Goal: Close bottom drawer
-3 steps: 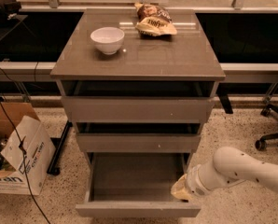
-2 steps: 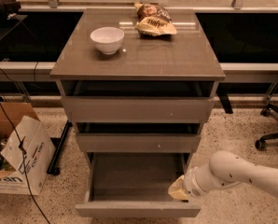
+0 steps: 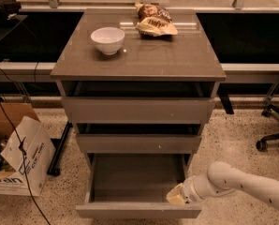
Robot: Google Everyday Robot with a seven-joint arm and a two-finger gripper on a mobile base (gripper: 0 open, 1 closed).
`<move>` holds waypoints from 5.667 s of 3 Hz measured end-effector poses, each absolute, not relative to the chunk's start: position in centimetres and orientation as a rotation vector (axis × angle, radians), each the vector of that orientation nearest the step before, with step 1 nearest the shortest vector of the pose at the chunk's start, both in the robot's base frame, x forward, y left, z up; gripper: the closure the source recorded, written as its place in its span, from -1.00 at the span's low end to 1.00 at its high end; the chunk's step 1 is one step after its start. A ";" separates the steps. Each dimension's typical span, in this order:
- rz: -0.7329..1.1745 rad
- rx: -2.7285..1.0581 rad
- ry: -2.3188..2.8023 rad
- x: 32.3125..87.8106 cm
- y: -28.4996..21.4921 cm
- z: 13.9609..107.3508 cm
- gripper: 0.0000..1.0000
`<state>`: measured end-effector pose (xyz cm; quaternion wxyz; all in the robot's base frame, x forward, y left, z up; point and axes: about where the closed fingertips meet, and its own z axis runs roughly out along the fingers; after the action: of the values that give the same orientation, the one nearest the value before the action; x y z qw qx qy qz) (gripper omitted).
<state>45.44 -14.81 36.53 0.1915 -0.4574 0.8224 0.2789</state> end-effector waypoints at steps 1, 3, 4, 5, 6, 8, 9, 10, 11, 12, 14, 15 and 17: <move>0.806 -1.272 2.314 45.2 -14.5 35.4 1.00; 0.826 -1.207 2.392 44.6 -14.5 30.3 1.00; 0.879 -1.136 2.448 44.0 -15.0 26.4 1.00; 0.941 -0.988 2.496 43.7 -16.1 21.5 1.00; 0.962 -0.905 2.511 44.1 -16.9 18.8 1.00; 0.958 -0.894 2.493 44.2 -16.5 18.5 1.00; 0.920 -0.853 2.412 46.2 -15.6 18.0 1.00; 0.920 -0.853 2.412 46.2 -15.6 18.0 1.00; 0.871 -0.821 2.279 51.4 -14.6 18.2 1.00; 0.871 -0.821 2.279 51.4 -14.6 18.2 1.00; 0.810 -0.896 2.087 56.5 -11.6 17.7 1.00; 0.749 -0.916 1.980 59.1 -10.8 18.4 0.93; 0.690 -0.927 1.885 62.2 -9.9 19.6 -0.15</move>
Offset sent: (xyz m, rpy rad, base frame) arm -0.0041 0.0057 -0.0410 -0.0264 0.0356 -0.0345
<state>62.25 -9.85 19.64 0.4485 -0.3748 0.7620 0.2788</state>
